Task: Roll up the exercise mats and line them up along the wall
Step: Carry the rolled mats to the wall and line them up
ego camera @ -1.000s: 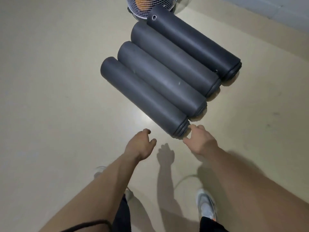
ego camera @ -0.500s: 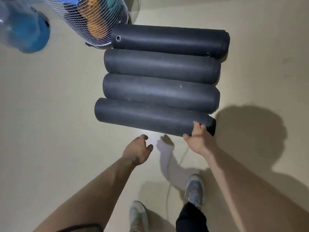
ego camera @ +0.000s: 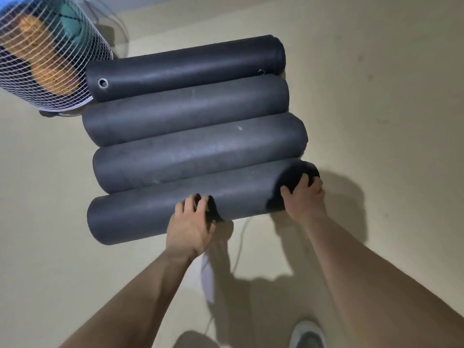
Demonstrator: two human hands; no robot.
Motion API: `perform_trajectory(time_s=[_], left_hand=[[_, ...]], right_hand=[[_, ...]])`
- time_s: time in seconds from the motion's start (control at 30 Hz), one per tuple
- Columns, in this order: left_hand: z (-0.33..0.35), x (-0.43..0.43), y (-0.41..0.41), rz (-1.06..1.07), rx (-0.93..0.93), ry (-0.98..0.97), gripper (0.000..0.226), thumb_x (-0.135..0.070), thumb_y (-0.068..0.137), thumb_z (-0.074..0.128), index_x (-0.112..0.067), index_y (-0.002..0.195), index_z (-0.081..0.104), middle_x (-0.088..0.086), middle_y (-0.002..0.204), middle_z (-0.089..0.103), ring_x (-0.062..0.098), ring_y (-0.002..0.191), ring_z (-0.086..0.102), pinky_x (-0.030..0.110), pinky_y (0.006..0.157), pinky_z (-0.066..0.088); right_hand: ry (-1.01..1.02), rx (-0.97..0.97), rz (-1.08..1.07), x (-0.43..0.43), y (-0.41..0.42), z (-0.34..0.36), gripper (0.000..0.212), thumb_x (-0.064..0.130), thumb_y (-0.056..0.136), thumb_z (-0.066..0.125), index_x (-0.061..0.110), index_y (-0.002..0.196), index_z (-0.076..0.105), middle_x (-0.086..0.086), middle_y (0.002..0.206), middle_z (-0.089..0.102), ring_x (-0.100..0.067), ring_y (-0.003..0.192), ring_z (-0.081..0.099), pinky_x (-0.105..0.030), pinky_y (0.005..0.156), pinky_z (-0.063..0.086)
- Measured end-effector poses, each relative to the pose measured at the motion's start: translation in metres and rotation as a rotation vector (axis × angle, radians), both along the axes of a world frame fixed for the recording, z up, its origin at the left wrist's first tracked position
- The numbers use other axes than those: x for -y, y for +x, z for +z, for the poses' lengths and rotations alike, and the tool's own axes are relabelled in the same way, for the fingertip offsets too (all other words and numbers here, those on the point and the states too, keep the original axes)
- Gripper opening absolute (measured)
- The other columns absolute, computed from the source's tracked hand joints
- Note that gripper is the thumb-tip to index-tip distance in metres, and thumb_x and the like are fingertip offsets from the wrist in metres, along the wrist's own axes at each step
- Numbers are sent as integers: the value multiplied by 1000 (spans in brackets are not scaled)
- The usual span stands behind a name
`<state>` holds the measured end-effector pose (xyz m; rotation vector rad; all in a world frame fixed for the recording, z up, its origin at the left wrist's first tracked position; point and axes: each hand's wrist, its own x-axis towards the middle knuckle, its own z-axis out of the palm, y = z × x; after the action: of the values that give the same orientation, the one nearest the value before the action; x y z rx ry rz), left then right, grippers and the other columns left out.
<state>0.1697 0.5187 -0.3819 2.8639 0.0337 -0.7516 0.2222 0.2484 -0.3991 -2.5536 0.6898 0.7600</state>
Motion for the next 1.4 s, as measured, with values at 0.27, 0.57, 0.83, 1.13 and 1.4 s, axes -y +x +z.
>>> perform_trajectory(time_s=[0.27,0.57,0.83,1.13,1.4], left_hand=[[-24,-37,52,168,107,24,60,-45,100,54,-18,152,39,12,157,37,41,140,32,46,114,35],[-70,-110,37,645,234,169,82,-69,97,42,-4,147,41,26,157,35,48,146,25,52,122,19],[-78,-147,10,1087,382,66,100,-71,88,59,-4,154,27,24,161,25,49,145,25,58,116,27],[-78,-168,5,1309,341,-147,107,-70,83,67,-9,157,21,18,155,34,44,140,34,52,113,33],[-82,-177,1,1293,367,-160,104,-72,83,65,-12,158,23,17,156,35,43,142,34,54,116,33]], right_hand=[[21,79,-163,15,37,-20,73,51,104,48,3,154,27,-25,153,32,-45,137,36,-50,111,33],[-246,243,-368,-24,49,-80,77,63,94,52,10,147,37,-27,149,34,-48,135,34,-60,113,30],[-168,288,-380,-17,41,-85,85,73,82,43,16,144,33,-32,153,30,-51,135,33,-59,113,28],[-57,292,-418,-13,37,-61,88,67,80,63,9,140,37,-24,140,43,-44,130,40,-55,105,38],[18,313,-405,-20,19,-61,87,64,87,59,7,148,32,-25,144,43,-46,132,42,-57,108,37]])
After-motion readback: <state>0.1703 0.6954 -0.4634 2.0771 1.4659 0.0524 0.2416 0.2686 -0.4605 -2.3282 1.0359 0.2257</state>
